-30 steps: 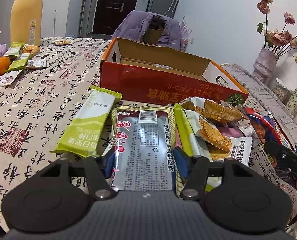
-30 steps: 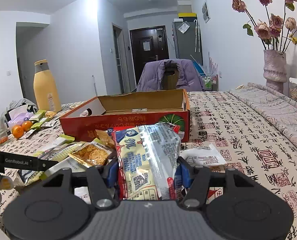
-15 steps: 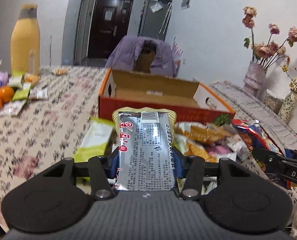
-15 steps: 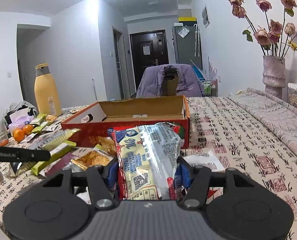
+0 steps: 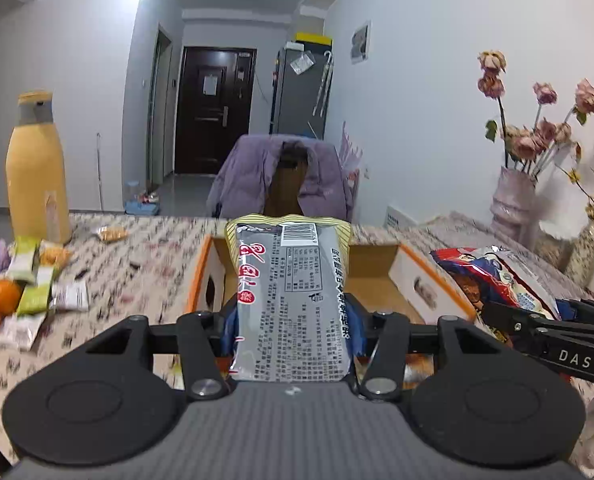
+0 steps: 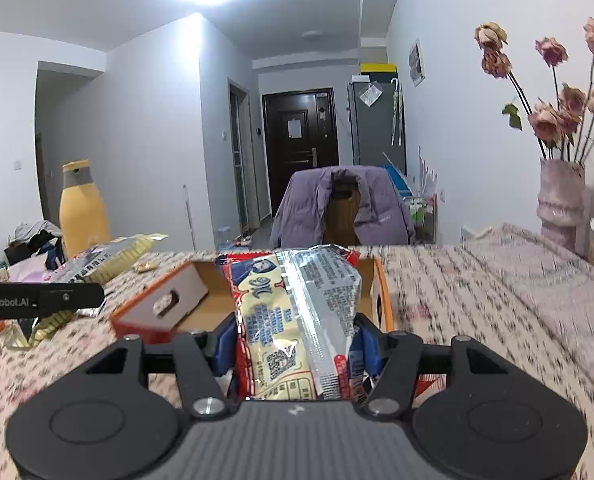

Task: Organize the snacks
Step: 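Carry both packets into the orange box and open both grippers, then withdraw both grippers from the box back toward the snack pile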

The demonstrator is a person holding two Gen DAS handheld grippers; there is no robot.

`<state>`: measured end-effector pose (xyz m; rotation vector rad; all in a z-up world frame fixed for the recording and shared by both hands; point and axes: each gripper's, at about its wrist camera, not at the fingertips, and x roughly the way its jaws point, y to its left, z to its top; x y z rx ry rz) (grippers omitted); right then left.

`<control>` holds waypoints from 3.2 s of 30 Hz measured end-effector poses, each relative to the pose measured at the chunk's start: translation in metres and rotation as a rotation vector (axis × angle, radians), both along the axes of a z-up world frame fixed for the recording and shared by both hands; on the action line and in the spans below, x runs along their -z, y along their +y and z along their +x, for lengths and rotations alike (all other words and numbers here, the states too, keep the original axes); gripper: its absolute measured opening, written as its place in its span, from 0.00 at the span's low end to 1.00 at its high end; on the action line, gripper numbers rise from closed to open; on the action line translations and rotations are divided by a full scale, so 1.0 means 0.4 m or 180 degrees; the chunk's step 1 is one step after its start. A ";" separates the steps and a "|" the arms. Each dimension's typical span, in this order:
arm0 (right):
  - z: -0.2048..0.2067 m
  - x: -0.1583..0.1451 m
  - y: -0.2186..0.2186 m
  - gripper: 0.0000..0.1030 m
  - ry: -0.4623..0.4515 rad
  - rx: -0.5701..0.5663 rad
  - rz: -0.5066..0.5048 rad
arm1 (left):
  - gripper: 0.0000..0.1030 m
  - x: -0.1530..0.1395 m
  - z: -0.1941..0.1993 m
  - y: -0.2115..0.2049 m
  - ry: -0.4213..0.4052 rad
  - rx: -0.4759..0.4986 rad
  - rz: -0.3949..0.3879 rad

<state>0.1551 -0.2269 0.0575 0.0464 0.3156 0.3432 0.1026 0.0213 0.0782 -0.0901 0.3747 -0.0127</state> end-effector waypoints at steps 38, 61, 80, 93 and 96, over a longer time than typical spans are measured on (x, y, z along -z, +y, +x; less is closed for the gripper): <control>0.407 0.144 0.106 0.80 0.0737 0.0203 -0.0211 | 0.82 0.177 0.368 0.015 0.0380 -0.0194 0.0118; 0.281 -0.001 0.061 1.00 0.0223 0.0147 -0.0093 | 1.00 0.000 0.222 0.006 -0.0241 -0.0121 0.0057; 0.047 0.047 -0.020 1.00 0.0318 0.0131 -0.0271 | 1.00 0.059 0.001 0.033 -0.0107 -0.0028 0.0028; -0.027 0.139 -0.102 1.00 0.0634 0.0260 -0.0382 | 1.00 0.178 -0.091 0.061 0.0182 -0.0077 -0.0042; -0.022 0.158 -0.118 1.00 0.0718 0.0297 -0.0419 | 1.00 0.198 -0.094 0.063 0.0256 -0.0102 -0.0017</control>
